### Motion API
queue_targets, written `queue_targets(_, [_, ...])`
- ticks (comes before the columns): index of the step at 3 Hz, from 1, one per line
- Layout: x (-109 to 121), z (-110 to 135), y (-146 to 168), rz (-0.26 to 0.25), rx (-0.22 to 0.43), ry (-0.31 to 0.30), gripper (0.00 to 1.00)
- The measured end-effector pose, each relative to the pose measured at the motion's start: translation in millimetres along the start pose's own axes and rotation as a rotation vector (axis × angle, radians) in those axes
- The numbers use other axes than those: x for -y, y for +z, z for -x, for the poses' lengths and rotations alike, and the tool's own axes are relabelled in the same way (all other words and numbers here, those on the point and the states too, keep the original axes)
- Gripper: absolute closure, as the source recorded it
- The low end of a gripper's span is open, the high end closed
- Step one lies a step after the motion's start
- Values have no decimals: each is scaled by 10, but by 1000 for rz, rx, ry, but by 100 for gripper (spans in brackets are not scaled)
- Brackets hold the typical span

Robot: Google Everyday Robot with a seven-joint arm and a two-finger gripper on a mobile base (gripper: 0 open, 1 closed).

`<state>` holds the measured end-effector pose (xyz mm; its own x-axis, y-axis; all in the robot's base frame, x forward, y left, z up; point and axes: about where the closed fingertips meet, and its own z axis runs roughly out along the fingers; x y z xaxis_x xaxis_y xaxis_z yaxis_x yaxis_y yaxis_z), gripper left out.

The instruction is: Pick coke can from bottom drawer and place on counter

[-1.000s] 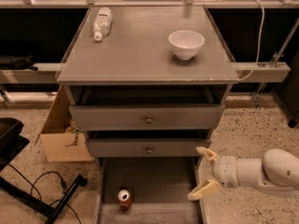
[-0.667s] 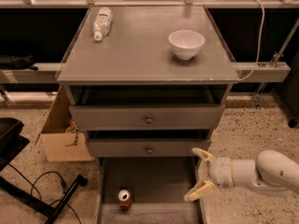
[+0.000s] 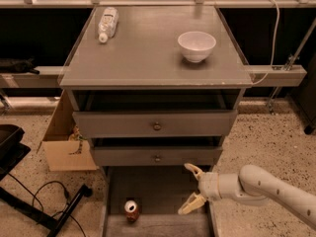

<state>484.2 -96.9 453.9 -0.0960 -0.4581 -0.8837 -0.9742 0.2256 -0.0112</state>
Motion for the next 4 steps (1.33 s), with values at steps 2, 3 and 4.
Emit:
queue_targets(2, [-4,-710,892,14,39,8,0])
queue_targets(3, [-19,-733,938,23,43,13,0])
queue_targets(4, [-88,-891,1278,85,77,48,0])
